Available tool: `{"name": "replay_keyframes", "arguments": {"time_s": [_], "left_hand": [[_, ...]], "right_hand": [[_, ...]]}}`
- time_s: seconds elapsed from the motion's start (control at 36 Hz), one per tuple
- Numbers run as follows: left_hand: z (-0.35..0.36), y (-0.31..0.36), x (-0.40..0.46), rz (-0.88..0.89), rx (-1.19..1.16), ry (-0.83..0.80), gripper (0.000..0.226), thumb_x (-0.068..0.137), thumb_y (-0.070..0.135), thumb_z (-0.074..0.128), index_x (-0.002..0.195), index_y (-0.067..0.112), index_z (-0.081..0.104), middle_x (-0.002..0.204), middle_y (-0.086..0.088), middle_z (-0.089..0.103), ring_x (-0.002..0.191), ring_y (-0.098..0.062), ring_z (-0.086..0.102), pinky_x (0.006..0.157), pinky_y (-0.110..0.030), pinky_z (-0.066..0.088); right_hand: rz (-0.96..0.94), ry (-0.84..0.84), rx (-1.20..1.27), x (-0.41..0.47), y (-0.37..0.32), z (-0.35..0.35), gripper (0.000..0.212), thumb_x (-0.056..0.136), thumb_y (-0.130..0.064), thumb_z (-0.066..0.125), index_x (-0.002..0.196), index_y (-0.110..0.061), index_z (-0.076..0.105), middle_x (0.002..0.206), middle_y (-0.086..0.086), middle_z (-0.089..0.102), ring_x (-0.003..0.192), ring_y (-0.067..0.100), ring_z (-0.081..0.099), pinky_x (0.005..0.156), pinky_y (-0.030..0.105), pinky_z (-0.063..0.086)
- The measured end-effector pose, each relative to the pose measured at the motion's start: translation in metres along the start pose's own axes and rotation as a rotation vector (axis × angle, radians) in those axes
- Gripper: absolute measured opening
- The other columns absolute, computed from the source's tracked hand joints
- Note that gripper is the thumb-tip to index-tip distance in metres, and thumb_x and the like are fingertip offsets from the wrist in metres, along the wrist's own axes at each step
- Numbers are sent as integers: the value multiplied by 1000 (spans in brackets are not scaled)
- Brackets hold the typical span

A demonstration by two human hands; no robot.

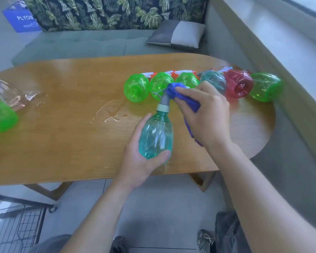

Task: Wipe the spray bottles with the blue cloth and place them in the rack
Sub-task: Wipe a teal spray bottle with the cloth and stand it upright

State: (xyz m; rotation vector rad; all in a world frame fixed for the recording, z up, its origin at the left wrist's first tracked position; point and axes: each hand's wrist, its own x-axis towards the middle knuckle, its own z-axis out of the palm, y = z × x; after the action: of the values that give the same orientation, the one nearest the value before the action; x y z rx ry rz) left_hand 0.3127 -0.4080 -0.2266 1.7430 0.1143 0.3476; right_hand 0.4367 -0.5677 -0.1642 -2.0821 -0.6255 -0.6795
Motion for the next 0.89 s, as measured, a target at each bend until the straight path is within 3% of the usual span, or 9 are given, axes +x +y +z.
{"name": "replay_keyframes", "arguments": {"time_s": [0.06,0.19,0.36,0.47,0.56,0.67,0.75,0.81,0.89], "left_hand": [[0,0,0,2,-4,-2,99,76,28,91,161,35,42,154,6,59,142,-21,58,119,-50,49],[-1,-1,0,-3,-30,34,99,77,24,90,163,24,41,155,5,59,145,-20,56,122,-50,46],[-1,-2,-1,10,7,-2,97,78,19,90,161,36,42,154,11,58,144,-19,56,120,-48,48],[1,-1,0,16,0,12,97,77,22,90,160,38,43,153,11,60,142,-18,58,118,-43,50],[1,0,1,13,-35,16,95,78,17,89,159,36,44,149,10,63,138,-17,62,114,-35,52],[-1,1,2,-8,-89,33,95,74,34,88,158,36,45,147,14,64,137,-14,62,111,-30,52],[-2,2,3,-10,-79,40,95,76,33,89,160,35,44,150,13,62,140,-13,59,113,-30,51],[-2,2,2,-8,-71,31,95,76,33,89,159,36,44,150,15,61,141,-13,59,115,-33,50],[-2,1,1,-5,-61,22,94,75,35,89,159,37,45,152,12,60,142,-17,58,119,-45,48]], "right_hand": [[14,-4,8,1,1,0,25,92,-37,76,116,-27,80,88,-7,60,76,11,59,69,40,53],[-118,-219,132,-7,-13,8,23,93,-34,76,115,-28,81,90,-6,60,80,11,61,71,39,54],[25,15,20,-1,0,2,25,93,-36,75,116,-28,80,88,-4,60,76,11,58,70,40,53],[44,14,18,0,5,1,25,93,-35,75,117,-27,80,90,-4,61,77,13,59,70,42,53],[23,-37,15,-3,7,1,26,93,-34,77,118,-28,79,88,-5,60,76,12,58,68,40,53],[7,-173,-58,-8,16,-8,24,92,-37,77,116,-33,80,88,-7,59,76,16,59,67,42,54],[7,-304,-127,-11,22,-20,21,93,-40,77,113,-37,80,86,-8,59,78,21,62,69,41,54],[21,-342,-144,-11,25,-27,20,92,-41,77,112,-38,80,85,-12,56,80,21,63,71,40,54],[39,-239,-30,-8,23,-29,20,93,-37,77,112,-34,80,86,-16,58,83,14,63,77,41,54]]}}
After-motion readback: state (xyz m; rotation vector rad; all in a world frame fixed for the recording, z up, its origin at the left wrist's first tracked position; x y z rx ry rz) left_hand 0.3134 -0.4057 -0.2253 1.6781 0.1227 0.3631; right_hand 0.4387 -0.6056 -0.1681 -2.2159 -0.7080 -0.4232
